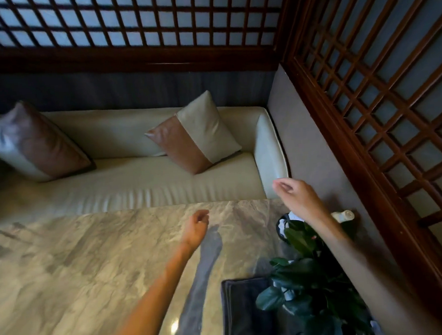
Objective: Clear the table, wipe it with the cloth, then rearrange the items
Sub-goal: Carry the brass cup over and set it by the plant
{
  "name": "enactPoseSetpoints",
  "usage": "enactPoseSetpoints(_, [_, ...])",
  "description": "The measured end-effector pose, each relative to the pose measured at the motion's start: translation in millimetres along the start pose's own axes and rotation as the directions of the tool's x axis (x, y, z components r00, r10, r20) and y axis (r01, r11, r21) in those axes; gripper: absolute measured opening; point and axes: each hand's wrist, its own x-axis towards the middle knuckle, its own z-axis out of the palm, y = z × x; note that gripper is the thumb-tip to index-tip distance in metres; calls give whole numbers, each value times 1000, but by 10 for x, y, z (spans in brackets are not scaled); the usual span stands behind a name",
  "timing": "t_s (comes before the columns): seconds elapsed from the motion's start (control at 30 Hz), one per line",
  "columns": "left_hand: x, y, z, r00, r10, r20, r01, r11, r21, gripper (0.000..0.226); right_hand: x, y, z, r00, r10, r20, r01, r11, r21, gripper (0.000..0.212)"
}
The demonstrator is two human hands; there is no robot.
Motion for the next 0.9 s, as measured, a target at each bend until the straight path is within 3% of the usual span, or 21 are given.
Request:
enactPoseSetpoints(0.2, [-1107,-590,-1041,986,-10,-168,27,995,101,37,-982,-460,1186,963,-140,230,88,971,220,30])
enactPoseSetpoints(0.4, [-2260,-1537,-1710,955,-131,-265,153,986,66,39,-2241,-582,2283,888,-66,456,-65,962,266,34])
enactPoseSetpoints(0.67, [-3312,-2703,-2282,949,-263,-172,271,962,26,37,-3564,-474,2946,878,51,476,-174,960,219,39])
enactPoseSetpoints(0.9, [-3591,-2968,-2531,936,-311,-162,308,950,-46,34,-3977,-533,3052,878,104,467,-228,949,217,31])
